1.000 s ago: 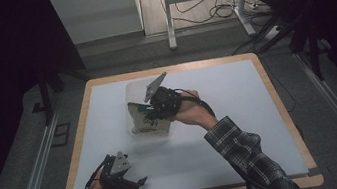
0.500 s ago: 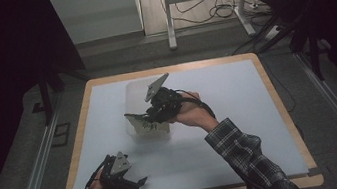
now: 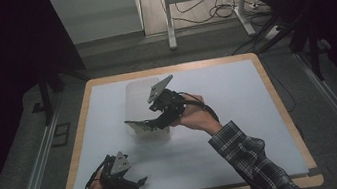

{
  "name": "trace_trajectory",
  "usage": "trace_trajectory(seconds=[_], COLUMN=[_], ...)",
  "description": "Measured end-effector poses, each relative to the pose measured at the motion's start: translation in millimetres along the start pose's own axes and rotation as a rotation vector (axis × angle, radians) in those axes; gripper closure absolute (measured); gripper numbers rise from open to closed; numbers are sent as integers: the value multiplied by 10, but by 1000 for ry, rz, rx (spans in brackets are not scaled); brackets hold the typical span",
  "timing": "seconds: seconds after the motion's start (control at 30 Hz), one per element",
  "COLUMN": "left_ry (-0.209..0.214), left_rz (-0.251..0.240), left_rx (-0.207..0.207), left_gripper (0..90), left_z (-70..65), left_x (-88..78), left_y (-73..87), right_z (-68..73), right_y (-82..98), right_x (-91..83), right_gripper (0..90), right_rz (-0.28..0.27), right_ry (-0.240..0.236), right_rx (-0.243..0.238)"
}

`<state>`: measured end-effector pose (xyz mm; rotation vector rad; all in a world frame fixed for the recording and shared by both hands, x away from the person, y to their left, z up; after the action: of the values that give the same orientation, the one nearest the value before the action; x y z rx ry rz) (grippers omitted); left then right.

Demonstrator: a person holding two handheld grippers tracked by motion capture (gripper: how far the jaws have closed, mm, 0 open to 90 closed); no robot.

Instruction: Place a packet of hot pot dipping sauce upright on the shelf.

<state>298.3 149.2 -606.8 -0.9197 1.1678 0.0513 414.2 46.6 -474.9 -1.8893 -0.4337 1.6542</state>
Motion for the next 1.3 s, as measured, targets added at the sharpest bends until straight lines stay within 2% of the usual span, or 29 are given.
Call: trace_trajectory(seconds=[0.07,0.17,0.4,0.57,0.9,1.3], left_ry=[0,0,0,0,-1,-3], left_rz=[1,2,4,6,12,17], left_rx=[1,1,2,3,5,7], left_gripper=[0,0,0,0,0,0], left_z=[0,1,-1,-1,-2,-4], left_x=[1,4,10,11,15,21], left_y=[1,2,4,5,9,14], right_z=[-3,-7,-8,14,48,53], right_y=[5,29,81,111,210,400], right_x=[-6,-30,-73,-105,-174,-250], right_gripper=[353,298,224,174,121,81], right_rz=[-4,-17,-22,-43,-69,-73], right_ry=[2,0,15,4,-25,-18], right_rx=[3,35,37,43,72,102])
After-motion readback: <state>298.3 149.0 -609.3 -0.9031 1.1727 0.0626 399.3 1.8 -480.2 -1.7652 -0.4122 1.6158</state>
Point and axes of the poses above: each handheld gripper's, and its own axes: x roughly forward along the jaws, y roughly out of its underside, z roughly to its left, the point moved 10 cm from there along x, roughly forward along the jaws, and after that the axes turned 7 degrees about z, right-handed, at the moved point
